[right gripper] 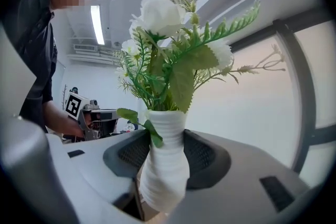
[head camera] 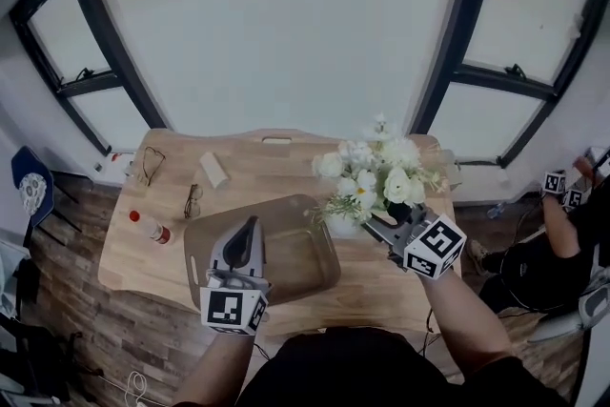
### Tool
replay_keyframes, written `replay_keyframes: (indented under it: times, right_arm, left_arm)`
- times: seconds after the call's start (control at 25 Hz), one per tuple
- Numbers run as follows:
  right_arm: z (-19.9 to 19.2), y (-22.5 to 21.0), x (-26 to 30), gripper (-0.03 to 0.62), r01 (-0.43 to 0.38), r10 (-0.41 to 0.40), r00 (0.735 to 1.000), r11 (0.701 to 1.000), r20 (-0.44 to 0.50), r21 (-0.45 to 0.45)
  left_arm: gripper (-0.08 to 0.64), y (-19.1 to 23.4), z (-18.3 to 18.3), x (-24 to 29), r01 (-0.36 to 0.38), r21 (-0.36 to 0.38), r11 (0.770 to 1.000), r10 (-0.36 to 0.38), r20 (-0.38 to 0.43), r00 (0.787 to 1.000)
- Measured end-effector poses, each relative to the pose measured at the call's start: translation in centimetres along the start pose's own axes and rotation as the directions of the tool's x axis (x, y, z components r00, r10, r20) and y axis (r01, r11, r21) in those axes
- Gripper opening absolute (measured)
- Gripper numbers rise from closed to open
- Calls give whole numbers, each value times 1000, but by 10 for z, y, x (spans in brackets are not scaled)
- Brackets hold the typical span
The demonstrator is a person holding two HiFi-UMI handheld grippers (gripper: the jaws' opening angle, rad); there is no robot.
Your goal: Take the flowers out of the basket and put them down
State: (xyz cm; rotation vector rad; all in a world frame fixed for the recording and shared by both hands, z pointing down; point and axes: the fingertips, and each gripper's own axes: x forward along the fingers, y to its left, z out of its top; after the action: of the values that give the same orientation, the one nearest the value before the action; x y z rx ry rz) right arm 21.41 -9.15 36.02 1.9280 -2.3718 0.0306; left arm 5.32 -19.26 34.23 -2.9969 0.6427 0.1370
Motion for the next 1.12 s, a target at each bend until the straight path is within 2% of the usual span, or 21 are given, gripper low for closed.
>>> replay_keyframes:
  times: [0.48, 0.72, 0.92, 1.12]
  right_arm:
    - [-49, -41, -53, 220, 170, -167, 983, 985, -72, 31]
    - [-65, -56, -77, 220, 210, -208, 974, 978, -89, 14]
    - [-82, -69, -95, 220, 260, -254, 962, 965, -101, 43]
    - [-107, -79, -96, 220, 291, -283, 952, 955, -119, 62]
  left_arm:
    - [5, -29, -10, 25, 69, 4, 998, -69, -28, 997]
    - [5, -43, -18, 35, 79, -1, 997, -79, -46, 996]
    - [5, -54, -24, 43, 103, -2, 995, -103, -59, 993]
    - [5, -51, -41, 50, 83, 16, 996, -81, -91, 993]
